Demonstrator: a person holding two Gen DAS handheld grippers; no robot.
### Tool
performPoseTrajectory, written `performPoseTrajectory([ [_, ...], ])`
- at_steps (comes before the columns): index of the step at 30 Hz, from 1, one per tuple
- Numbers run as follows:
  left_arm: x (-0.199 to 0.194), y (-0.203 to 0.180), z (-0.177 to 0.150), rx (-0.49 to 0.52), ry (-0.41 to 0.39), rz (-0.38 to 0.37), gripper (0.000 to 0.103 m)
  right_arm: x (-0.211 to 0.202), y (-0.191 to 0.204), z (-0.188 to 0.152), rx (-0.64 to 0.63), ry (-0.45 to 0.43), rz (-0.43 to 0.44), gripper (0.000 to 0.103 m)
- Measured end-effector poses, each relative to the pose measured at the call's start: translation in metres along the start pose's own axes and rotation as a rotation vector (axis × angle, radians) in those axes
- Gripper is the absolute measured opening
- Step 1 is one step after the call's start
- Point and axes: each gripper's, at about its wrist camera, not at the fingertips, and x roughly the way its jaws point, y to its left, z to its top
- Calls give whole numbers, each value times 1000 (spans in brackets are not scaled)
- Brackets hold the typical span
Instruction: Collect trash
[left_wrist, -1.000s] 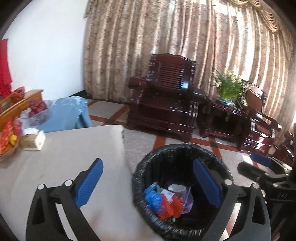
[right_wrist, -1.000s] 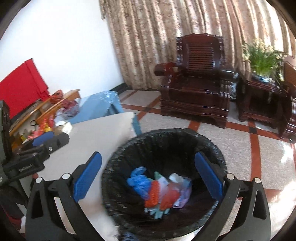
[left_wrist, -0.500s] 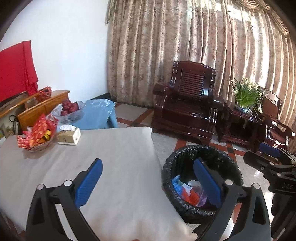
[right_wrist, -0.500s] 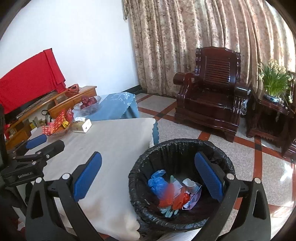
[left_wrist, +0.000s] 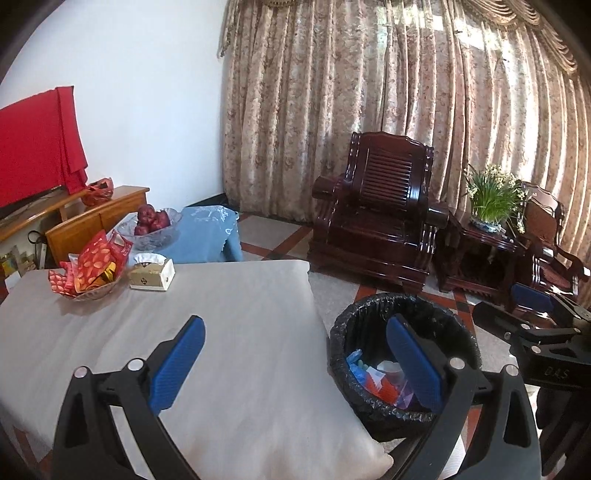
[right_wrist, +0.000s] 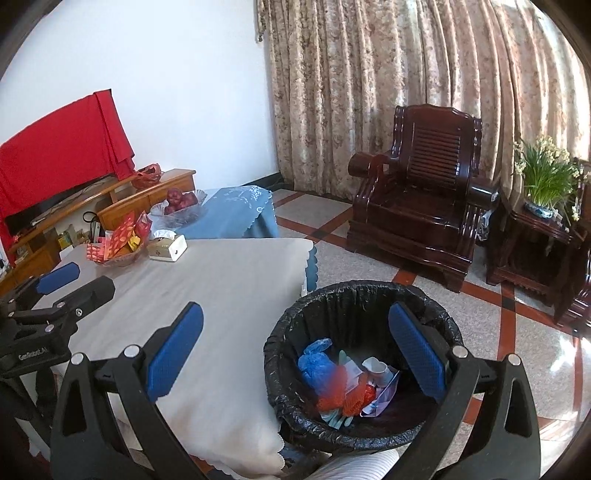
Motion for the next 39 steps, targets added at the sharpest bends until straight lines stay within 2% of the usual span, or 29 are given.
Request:
performPoseTrajectory([
  [39,-4,6,-3,2,-15,16,97,-1,12,1,-15,-10,21,98],
])
